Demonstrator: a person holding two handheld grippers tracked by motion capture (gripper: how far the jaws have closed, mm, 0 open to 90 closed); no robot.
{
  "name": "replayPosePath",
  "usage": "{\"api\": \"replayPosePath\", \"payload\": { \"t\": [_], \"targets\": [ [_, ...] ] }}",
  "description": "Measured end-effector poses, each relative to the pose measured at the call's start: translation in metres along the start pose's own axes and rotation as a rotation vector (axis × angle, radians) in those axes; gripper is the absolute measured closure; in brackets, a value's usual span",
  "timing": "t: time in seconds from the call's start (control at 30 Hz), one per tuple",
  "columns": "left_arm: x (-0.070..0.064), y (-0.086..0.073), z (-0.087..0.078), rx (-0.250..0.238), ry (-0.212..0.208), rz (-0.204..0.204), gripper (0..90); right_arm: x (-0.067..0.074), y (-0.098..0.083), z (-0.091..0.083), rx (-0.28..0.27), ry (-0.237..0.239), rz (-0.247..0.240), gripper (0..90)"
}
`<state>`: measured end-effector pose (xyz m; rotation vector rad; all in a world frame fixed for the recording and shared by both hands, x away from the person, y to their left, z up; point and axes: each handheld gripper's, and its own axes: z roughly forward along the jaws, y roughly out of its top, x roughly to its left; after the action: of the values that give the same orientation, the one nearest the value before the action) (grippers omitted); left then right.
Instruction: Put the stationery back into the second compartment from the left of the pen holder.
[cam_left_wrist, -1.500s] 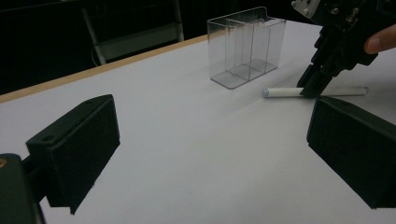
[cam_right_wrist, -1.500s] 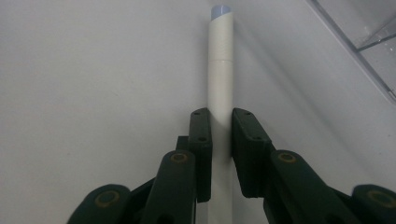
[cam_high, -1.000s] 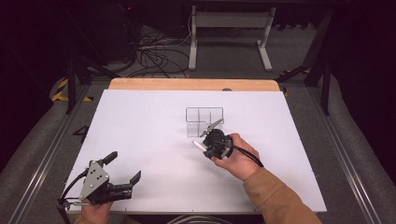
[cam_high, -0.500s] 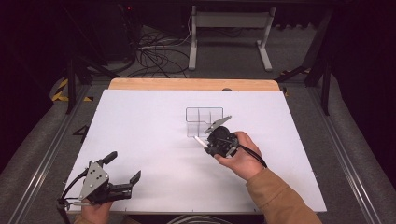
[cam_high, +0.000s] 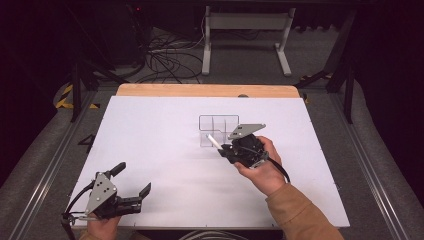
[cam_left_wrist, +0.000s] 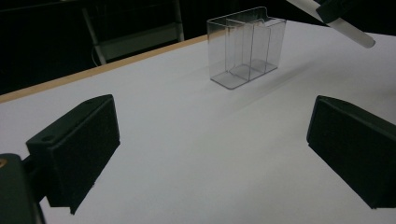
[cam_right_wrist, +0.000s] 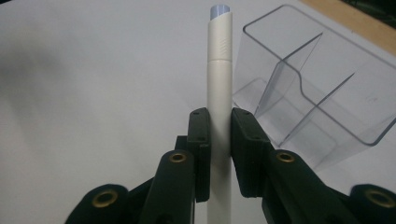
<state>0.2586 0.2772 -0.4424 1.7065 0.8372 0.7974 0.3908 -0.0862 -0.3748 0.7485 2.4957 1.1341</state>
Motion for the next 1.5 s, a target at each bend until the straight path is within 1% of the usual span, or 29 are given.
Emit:
{"api": "replayPosePath", "payload": {
  "t": [0.07, 0.23, 0.27, 0.3, 0.33, 0.4, 0.43, 0.47, 0.57, 0.67, 0.7, 0.73, 0.77, 0.8, 0.83, 0.87, 0.9, 0.93, 0.97, 1.0, 1.03, 1.07, 1.17, 1.23, 1.27, 1.33, 1.37, 1.4, 1.5],
  "targets": [
    [0.000, 0.000, 0.000, 0.000, 0.000, 0.000, 3.3, -0.001, 0.000, -0.003, -0.028, -0.002, -0.011, 78.9],
    [0.000, 0.000, 0.000, 0.001, 0.000, 0.001, 3.3, -0.004, 0.000, -0.008, -0.103, 0.005, -0.017, 78.9],
    [0.000, 0.000, 0.000, 0.000, 0.000, 0.001, 3.3, -0.005, -0.002, -0.009, -0.144, 0.006, -0.022, 78.8],
    [0.000, 0.000, 0.000, 0.000, 0.000, 0.000, 3.3, -0.005, -0.002, -0.009, -0.144, 0.006, -0.022, 78.8],
    [0.000, 0.000, 0.000, 0.001, 0.000, 0.000, 3.3, -0.005, -0.002, -0.010, -0.163, 0.000, -0.029, 78.9],
    [0.000, 0.000, 0.000, 0.001, 0.000, 0.000, 3.3, -0.006, -0.002, -0.011, -0.183, -0.013, -0.043, 78.9],
    [0.000, 0.000, 0.000, 0.000, 0.000, 0.000, 3.3, -0.007, -0.002, -0.012, -0.202, -0.007, -0.044, 78.9],
    [0.000, 0.000, 0.000, 0.000, 0.000, 0.000, 3.3, -0.007, -0.002, -0.012, -0.202, -0.007, -0.044, 78.9],
    [0.000, 0.000, 0.000, 0.001, 0.000, 0.001, 3.3, -0.009, -0.001, -0.013, -0.240, -0.005, -0.051, 78.9],
    [0.000, 0.000, 0.000, 0.001, 0.000, 0.000, 3.3, -0.011, 0.000, -0.014, -0.283, -0.009, -0.047, 78.8],
    [0.000, 0.000, 0.000, 0.001, -0.001, 0.000, 3.3, -0.012, 0.000, -0.015, -0.300, -0.008, -0.045, 78.9],
    [0.000, 0.000, 0.000, 0.001, 0.000, 0.001, 3.3, -0.013, 0.000, -0.016, -0.334, -0.005, -0.034, 78.8],
    [0.000, 0.000, 0.000, 0.001, 0.000, 0.001, 3.3, -0.013, 0.000, -0.016, -0.334, -0.005, -0.034, 78.8],
    [0.000, 0.000, 0.000, 0.001, 0.000, 0.001, 3.3, -0.015, 0.000, -0.017, -0.367, -0.008, -0.017, 78.8],
    [0.000, 0.000, 0.000, 0.001, 0.000, 0.002, 3.3, -0.015, 0.000, -0.017, -0.367, -0.008, -0.017, 78.8],
    [0.000, 0.000, 0.000, 0.001, 0.000, 0.002, 3.3, -0.016, 0.001, -0.017, -0.386, -0.006, -0.011, 78.8],
    [0.000, 0.000, 0.000, 0.001, 0.000, 0.001, 3.3, -0.016, 0.001, -0.017, -0.403, -0.004, 0.001, 78.8],
    [0.000, 0.000, 0.000, 0.001, -0.001, 0.001, 3.3, -0.018, 0.001, -0.017, -0.443, -0.005, 0.016, 78.8],
    [0.000, 0.000, 0.000, 0.002, 0.000, 0.001, 3.3, -0.018, 0.001, -0.017, -0.443, -0.005, 0.016, 78.8],
    [0.000, 0.000, 0.000, 0.000, 0.000, 0.001, 3.3, -0.019, 0.001, -0.017, -0.462, -0.004, 0.023, 78.8],
    [0.000, 0.000, 0.000, 0.001, 0.001, 0.007, 3.3, -0.021, 0.001, -0.017, -0.496, -0.001, 0.043, 78.8],
    [0.000, 0.000, 0.000, 0.001, 0.002, 0.007, 3.3, -0.022, 0.001, -0.016, -0.509, -0.001, 0.049, 78.8],
    [0.000, 0.000, 0.000, 0.003, 0.000, 0.007, 3.3, -0.024, 0.003, -0.016, -0.536, -0.017, 0.051, 78.9],
    [0.001, 0.000, 0.000, 0.002, 0.001, 0.007, 3.3, -0.025, 0.003, -0.016, -0.542, -0.019, 0.054, 78.9],
    [0.001, 0.000, 0.000, 0.001, 0.001, 0.006, 3.3, -0.027, 0.003, -0.015, -0.552, -0.033, 0.060, 78.8],
    [0.000, 0.000, 0.000, 0.001, 0.001, 0.007, 3.3, -0.029, 0.003, -0.015, -0.560, -0.040, 0.061, 78.8],
    [0.000, 0.000, 0.000, 0.001, 0.001, 0.007, 3.3, -0.030, 0.003, -0.014, -0.566, -0.052, 0.059, 78.9],
    [0.000, 0.000, 0.000, 0.001, 0.001, 0.007, 3.3, -0.034, 0.004, -0.012, -0.569, -0.086, 0.035, 78.9],
    [0.001, 0.000, 0.000, 0.003, 0.000, 0.007, 3.4, -0.038, 0.004, -0.010, -0.578, -0.094, 0.035, 78.9]
  ]
}}
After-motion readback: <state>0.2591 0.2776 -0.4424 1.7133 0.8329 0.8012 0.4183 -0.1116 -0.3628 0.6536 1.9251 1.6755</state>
